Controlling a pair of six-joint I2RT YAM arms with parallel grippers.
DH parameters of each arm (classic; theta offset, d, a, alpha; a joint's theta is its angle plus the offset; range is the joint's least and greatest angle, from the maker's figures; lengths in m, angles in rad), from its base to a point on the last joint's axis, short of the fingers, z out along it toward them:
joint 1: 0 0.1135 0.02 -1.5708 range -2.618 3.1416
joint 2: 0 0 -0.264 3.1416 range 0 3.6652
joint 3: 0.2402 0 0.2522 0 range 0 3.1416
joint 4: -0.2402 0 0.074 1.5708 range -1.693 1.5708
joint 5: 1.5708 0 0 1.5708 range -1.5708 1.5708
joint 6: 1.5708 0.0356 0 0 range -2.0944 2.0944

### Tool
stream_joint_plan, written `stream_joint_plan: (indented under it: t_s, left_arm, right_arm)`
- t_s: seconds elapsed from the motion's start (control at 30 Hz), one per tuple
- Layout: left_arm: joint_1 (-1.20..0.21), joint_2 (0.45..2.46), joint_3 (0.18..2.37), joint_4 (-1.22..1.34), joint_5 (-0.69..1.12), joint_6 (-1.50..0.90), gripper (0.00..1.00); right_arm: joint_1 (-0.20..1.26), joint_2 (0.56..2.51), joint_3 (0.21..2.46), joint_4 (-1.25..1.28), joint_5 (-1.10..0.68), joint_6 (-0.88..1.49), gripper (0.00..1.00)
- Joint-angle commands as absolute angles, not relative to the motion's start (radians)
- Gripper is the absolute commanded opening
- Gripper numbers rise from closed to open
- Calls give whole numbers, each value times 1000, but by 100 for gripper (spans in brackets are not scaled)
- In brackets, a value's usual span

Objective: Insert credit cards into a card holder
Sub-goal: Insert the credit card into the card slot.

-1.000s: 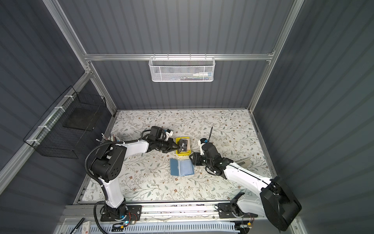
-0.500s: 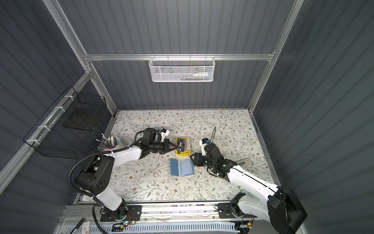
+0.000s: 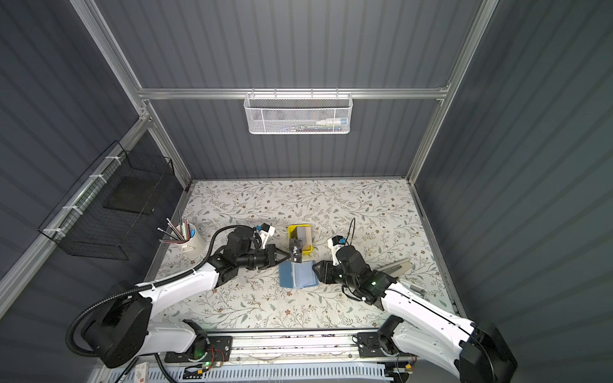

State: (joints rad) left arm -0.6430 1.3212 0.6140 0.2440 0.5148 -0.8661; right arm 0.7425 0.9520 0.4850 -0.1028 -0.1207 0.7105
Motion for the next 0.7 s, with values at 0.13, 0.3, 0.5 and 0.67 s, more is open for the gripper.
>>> stream_joint_plan:
  t_s: [0.13,0.3,0.5,0.67]
  left_arm:
    - [-673,1258,485,359,422,-946,0]
    - [-694,1249,439,389,405,-959,0]
    - [-698,1249,417,373,393,-953,0]
    - [-698,1273,426,368,399,-941,0]
  right_arm:
    - [787,940,435,-117,-64,774,48]
    - [792,975,419,-87,-69,788,48]
    - [791,1037,420,-48,-80,804,47]
    - [790,1091,428,-26,-81,820,47]
